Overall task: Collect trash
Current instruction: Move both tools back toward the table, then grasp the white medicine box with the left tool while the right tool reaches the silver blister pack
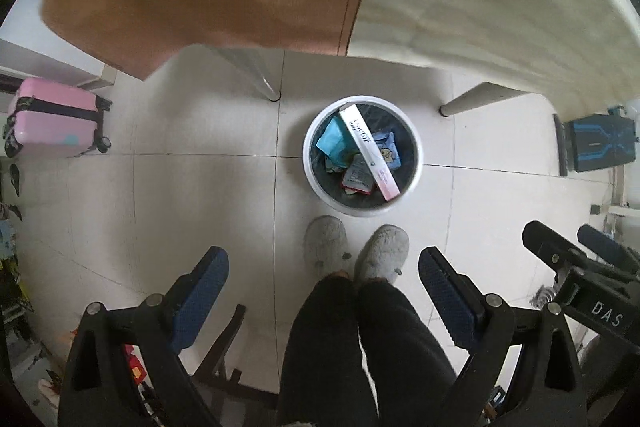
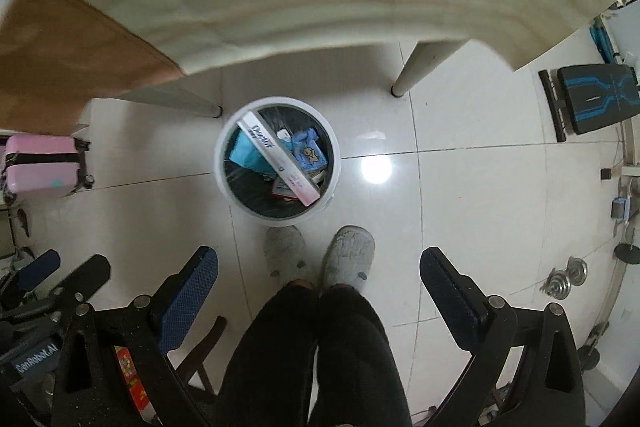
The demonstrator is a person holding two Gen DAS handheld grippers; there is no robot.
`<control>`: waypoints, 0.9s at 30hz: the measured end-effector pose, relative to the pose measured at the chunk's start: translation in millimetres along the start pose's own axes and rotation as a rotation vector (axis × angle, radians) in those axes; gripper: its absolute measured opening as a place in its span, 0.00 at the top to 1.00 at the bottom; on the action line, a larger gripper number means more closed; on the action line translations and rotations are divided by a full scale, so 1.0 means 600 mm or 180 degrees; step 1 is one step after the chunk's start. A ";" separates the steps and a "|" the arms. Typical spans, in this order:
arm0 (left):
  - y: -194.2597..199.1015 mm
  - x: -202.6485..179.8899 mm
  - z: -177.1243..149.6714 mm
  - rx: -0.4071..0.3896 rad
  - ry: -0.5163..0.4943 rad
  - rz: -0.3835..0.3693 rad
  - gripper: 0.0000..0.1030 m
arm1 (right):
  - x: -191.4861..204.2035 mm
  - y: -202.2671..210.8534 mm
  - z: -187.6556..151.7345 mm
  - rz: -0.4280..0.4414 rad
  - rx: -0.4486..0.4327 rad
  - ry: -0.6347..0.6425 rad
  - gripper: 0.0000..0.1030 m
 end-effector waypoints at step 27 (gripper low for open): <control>0.393 -0.106 0.282 -0.1490 0.0144 0.0067 0.00 | -0.113 0.486 0.249 0.0229 -0.0864 -0.0116 0.01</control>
Point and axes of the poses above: each gripper's, at about its wrist camera, not at the fingertips, and y roughly against the way its jaws point, x to its left, z to its top, the point moved 5 cm from there along -y, roughly the way its jaws point, and after that the axes turned 12 degrees about y, right-handed, at the moved point
